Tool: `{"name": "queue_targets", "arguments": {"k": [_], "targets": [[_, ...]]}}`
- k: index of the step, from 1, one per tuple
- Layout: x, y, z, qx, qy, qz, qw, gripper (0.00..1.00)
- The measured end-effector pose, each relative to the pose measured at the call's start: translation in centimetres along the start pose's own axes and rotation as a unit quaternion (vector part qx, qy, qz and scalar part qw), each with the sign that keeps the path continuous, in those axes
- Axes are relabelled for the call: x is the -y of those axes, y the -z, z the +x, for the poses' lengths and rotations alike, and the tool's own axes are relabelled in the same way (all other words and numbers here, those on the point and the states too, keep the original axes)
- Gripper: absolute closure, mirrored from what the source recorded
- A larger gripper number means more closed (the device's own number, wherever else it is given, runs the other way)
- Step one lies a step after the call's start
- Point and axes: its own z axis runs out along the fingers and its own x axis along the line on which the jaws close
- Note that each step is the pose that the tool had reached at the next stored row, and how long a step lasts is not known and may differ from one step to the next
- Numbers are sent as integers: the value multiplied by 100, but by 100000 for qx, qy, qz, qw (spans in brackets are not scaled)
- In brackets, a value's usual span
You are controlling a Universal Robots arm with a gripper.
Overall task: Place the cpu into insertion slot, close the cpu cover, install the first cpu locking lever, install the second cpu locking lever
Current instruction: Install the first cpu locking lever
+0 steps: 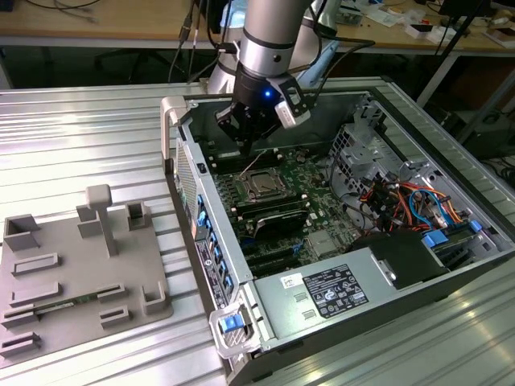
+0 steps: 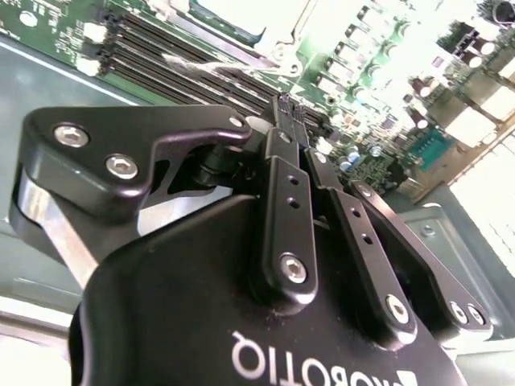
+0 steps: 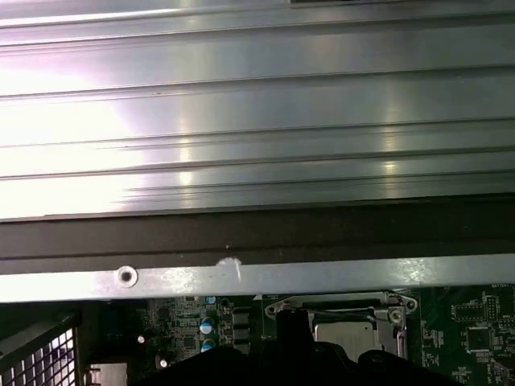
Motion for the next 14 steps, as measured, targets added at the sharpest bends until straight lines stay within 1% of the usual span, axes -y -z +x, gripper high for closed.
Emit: {"name": "queue_targets", "arguments": {"k": [1,2,5,14], "targets": [[-8,-14,-34,2,28,44,100000,89],[-20,-40,-85,6,78,88,100000,89],[-25,-67,-147,14,131,94,100000,89],[-25,-68,-149,7,256,100,100000,89]]}}
